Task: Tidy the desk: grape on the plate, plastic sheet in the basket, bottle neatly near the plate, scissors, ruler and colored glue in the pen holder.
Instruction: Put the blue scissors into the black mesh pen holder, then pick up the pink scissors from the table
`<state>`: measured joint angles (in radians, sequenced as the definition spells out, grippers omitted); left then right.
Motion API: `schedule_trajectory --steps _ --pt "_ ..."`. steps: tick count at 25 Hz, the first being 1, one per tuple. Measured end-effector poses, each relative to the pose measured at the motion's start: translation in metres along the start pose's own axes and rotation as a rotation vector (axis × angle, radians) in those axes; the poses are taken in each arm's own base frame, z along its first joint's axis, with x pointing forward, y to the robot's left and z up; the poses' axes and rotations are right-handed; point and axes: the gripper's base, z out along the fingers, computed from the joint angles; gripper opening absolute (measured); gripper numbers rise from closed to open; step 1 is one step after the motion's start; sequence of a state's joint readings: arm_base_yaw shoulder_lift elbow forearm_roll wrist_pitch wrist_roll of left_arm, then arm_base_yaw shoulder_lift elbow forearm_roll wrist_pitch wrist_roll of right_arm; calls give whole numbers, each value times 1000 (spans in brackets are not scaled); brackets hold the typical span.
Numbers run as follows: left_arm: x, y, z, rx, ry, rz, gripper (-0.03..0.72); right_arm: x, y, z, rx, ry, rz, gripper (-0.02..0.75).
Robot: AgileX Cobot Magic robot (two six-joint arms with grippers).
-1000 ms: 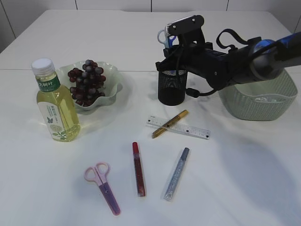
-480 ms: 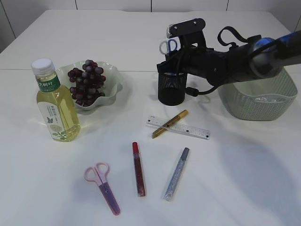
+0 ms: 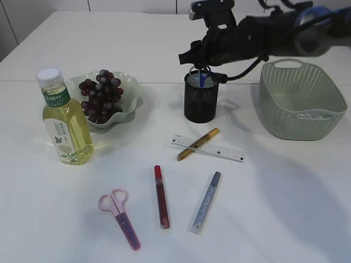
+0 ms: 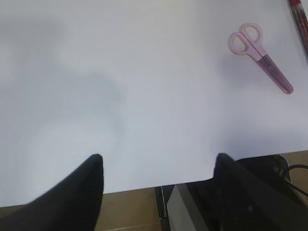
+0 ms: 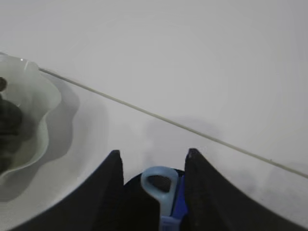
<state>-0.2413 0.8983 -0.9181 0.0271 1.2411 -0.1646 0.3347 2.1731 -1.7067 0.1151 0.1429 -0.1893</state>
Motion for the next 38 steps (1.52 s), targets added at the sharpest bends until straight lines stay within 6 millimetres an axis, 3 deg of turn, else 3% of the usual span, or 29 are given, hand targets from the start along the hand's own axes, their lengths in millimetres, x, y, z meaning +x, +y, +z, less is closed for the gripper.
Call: schedule_trajectory --steps 5,10,16,20,25,30,35,38 --pt "0 0 0 0 0 0 509 -43 8 -45 -117 199 91 345" --pt "0 0 0 0 2 0 509 -60 20 -91 -285 523 105 344" --pt "0 0 0 1 2 -1 508 -78 23 -113 -291 538 182 345" --pt "0 0 0 1 2 -1 508 -82 46 -124 -311 540 155 345" --pt "0 0 0 5 3 -2 508 -65 109 -147 -369 620 57 345" --pt "0 -1 0 14 5 -5 506 -31 166 -162 -412 740 -32 345" --pt "1 -5 0 50 10 -17 506 -14 192 -162 -419 803 -42 345" --pt "1 -6 0 63 13 -22 506 -3 199 -152 -401 848 -18 345"
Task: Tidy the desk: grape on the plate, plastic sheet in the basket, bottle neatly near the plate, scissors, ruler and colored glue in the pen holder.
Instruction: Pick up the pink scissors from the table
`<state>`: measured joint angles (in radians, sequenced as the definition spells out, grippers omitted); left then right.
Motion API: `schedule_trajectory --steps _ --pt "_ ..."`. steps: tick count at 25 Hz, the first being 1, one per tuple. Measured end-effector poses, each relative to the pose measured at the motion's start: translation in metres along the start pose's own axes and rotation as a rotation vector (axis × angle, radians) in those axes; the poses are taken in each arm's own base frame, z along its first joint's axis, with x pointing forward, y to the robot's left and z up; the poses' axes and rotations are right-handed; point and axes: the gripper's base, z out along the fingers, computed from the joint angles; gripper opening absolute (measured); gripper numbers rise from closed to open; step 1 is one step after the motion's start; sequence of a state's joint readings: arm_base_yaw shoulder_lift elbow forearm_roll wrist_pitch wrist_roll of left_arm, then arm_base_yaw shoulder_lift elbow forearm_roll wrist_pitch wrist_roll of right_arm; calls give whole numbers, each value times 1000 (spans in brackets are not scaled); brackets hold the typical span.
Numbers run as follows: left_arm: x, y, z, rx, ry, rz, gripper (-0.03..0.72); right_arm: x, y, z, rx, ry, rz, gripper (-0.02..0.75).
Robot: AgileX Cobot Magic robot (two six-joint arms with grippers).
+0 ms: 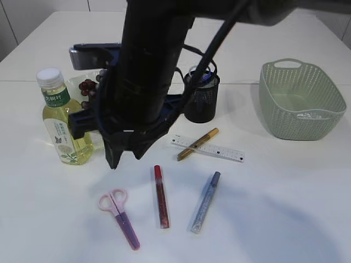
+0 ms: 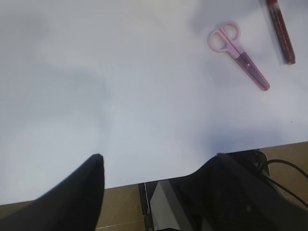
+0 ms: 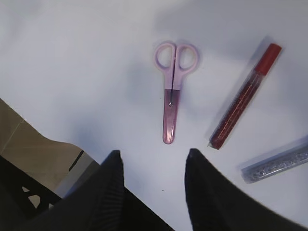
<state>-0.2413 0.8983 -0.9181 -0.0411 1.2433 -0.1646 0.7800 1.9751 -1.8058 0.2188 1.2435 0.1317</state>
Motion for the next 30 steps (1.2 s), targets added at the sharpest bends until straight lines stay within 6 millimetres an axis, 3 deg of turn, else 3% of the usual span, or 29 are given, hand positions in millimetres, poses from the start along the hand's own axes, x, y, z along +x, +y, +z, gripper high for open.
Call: schedule_trajectory --steps 8,16,24,30 --pt "-2 -1 4 0 18 -2 506 0 7 65 8 141 25 345" --pt "-2 -1 4 1 18 -4 505 -1 3 72 44 140 56 346" --pt "-2 -1 4 2 19 -6 505 -10 1 123 95 192 84 346" --pt "-2 -1 4 2 19 -6 505 -34 1 138 124 130 62 346"
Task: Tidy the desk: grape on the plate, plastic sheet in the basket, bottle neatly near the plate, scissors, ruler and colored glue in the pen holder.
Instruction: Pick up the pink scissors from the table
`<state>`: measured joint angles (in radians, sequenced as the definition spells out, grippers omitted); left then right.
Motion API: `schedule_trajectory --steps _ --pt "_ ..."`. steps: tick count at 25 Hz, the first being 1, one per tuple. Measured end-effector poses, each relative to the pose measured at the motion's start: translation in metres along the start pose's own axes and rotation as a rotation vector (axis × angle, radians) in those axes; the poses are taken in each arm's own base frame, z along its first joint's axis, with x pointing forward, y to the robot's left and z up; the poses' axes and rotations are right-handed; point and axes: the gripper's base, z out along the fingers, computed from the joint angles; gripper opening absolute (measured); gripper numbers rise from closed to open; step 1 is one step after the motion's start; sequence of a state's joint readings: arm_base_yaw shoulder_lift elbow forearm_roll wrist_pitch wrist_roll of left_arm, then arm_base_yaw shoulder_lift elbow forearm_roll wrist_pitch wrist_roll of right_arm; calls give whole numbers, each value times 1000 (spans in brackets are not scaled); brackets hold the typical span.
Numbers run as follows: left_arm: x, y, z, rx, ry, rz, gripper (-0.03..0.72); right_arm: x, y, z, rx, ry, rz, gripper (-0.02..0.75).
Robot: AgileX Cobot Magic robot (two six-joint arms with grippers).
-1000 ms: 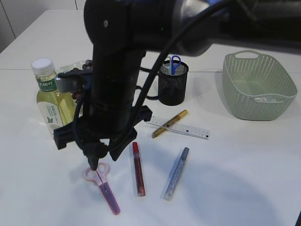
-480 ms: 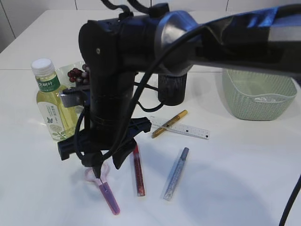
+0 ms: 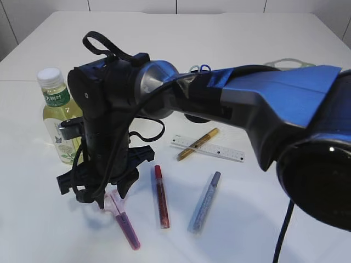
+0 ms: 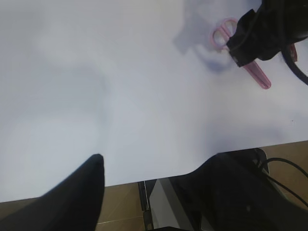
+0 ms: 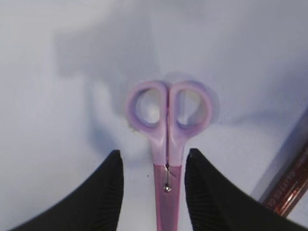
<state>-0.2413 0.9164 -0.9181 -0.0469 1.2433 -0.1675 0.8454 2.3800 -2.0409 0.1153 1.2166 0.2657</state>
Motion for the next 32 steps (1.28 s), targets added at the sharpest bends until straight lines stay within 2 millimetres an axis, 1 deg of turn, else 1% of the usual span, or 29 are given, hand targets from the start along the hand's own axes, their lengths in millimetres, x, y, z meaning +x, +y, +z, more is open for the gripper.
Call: schedule_trajectory --steps 10,15,17,27,32 --pt "0 0 0 0 0 0 505 -1 4 1 -7 -2 1 346" --pt "0 0 0 0 0 0 505 12 -2 13 29 59 0 346" --pt "0 0 0 0 0 -2 505 16 -4 11 40 66 -1 346" --pt "0 0 0 0 0 -2 505 16 -4 10 42 66 4 346" --pt "0 0 0 0 0 -2 505 18 -2 21 29 95 13 346"
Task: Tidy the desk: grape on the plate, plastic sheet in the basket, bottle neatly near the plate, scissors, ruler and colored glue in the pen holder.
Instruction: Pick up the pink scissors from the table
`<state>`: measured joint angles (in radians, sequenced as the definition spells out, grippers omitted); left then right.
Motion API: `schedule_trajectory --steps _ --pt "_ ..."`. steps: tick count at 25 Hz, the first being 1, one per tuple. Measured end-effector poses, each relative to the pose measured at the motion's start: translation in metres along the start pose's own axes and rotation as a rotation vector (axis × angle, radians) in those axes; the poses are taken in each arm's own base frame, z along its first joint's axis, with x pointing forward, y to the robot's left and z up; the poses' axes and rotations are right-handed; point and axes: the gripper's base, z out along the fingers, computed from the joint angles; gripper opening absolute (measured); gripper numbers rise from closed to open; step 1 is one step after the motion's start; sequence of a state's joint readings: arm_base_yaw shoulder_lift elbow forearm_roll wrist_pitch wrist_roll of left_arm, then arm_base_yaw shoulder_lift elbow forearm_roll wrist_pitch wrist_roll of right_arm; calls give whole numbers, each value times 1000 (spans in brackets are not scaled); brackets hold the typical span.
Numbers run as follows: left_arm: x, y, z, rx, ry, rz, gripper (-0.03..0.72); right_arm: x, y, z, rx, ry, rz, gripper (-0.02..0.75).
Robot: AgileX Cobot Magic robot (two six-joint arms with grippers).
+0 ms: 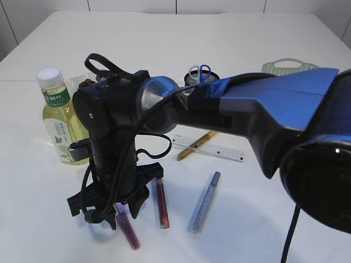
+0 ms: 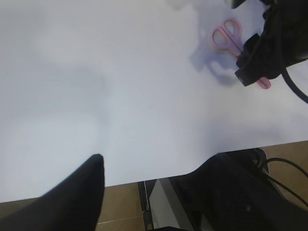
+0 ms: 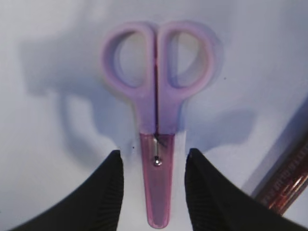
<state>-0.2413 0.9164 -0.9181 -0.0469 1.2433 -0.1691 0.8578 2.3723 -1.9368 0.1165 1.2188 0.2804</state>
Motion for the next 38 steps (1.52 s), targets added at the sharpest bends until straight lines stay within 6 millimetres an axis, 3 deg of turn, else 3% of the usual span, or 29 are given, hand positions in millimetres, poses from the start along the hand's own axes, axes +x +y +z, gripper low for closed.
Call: schedule_trajectory --steps 38 --pt "0 0 0 0 0 0 505 -1 -2 13 40 17 -11 345"
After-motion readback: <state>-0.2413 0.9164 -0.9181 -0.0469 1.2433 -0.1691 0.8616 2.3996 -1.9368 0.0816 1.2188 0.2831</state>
